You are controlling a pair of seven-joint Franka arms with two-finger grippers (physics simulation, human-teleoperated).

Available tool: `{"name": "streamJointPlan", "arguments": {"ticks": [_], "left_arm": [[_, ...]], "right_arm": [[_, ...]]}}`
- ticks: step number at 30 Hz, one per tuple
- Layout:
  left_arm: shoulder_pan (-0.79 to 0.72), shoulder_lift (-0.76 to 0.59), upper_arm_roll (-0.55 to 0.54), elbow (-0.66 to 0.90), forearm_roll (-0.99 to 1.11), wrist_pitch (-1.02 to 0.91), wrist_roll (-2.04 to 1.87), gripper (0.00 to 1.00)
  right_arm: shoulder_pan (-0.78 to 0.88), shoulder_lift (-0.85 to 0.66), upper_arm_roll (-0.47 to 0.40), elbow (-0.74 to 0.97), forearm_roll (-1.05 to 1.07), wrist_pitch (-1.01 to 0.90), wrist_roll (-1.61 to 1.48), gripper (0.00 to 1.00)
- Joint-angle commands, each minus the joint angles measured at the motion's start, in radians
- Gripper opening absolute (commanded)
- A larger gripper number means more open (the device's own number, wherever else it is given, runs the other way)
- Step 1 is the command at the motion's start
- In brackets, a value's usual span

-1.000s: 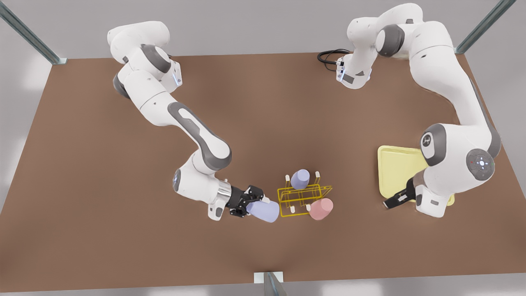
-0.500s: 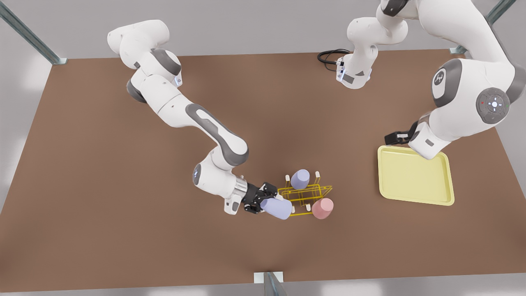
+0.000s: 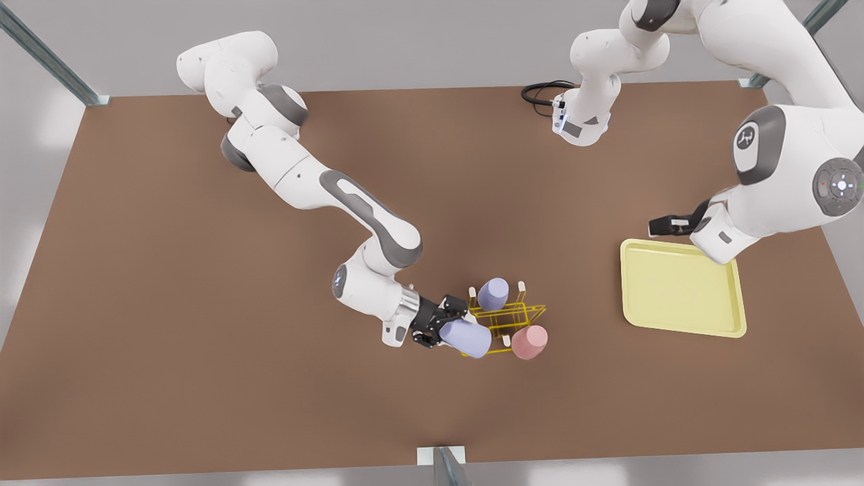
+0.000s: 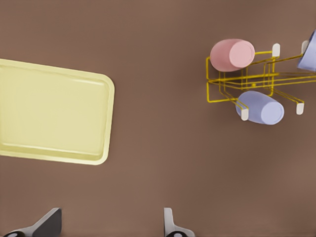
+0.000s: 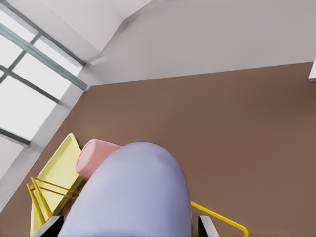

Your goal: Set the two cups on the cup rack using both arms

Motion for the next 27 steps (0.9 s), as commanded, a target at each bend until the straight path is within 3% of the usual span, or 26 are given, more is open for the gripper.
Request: {"name": "streamJointPlan", "arguments": {"ticks": [1,14,16,18,19,21,27], "left_arm": [[0.0,0.001,0.0,0.0,0.004,0.01,0.102,1.0],[-0.006,0.0,-0.002,0.0,0.004,0.003,0.095,1.0],[-0.006,0.001,-0.002,-0.001,0.004,0.001,0.095,1.0],[-0.006,0.001,0.0,-0.001,0.004,0.001,0.095,1.0],[-0.006,0.001,-0.002,-0.001,0.004,0.001,0.095,1.0],[-0.006,0.001,-0.002,-0.001,0.004,0.001,0.095,1.0],[-0.006,0.001,-0.002,-0.001,0.007,-0.003,0.094,1.0]], "right_arm": [[0.002,0.0,0.0,0.006,-0.003,0.002,0.024,1.0],[0.0,-0.017,0.01,0.063,0.0,-0.022,0.084,0.99],[-0.007,-0.079,-0.007,0.04,-0.003,-0.123,0.135,1.0],[-0.018,-0.208,-0.171,-0.051,-0.006,-0.336,0.185,1.0],[-0.01,-0.286,-0.305,-0.104,-0.055,-0.588,0.187,1.0],[-0.023,-0.316,-0.397,-0.115,-0.289,-0.857,0.188,1.0],[-0.303,-0.401,-0.405,-0.101,-0.682,-1.268,0.187,1.0]]}}
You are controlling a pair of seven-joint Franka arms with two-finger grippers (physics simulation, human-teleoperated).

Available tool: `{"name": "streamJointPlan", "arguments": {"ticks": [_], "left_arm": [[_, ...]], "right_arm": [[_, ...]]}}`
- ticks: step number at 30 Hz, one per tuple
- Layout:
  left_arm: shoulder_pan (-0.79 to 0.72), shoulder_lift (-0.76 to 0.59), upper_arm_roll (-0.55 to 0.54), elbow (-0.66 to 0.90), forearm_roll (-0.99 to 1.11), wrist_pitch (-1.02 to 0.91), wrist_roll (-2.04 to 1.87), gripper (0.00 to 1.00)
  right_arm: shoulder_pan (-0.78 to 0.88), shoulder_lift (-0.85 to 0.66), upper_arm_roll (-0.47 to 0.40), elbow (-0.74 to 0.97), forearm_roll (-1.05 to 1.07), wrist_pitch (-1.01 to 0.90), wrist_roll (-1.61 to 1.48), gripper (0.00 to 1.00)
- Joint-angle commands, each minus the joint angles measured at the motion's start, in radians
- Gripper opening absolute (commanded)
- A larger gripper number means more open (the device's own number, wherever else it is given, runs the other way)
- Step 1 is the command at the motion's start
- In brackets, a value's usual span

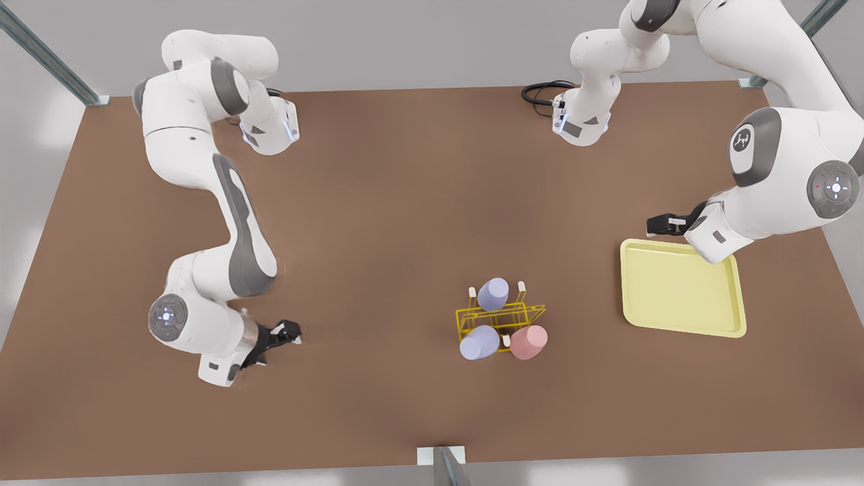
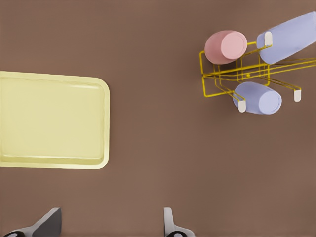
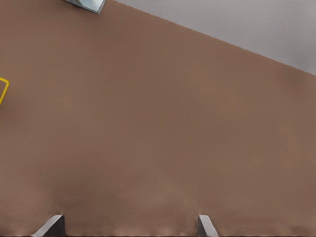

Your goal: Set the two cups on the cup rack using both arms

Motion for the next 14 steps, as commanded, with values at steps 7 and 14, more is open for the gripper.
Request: {"name": "streamJointPlan", "arguments": {"ticks": [7,14], "left_arm": [[0.002,0.0,0.0,0.0,0.01,0.022,0.021,1.0],[-0.015,-0.007,-0.009,0.0,0.047,-0.01,-0.009,1.0]], "right_arm": [[-0.14,-0.533,-0.042,-0.257,-0.203,-0.593,0.305,1.0],[-0.148,-0.588,-0.057,-0.352,-0.162,-0.535,0.303,1.0]]}}
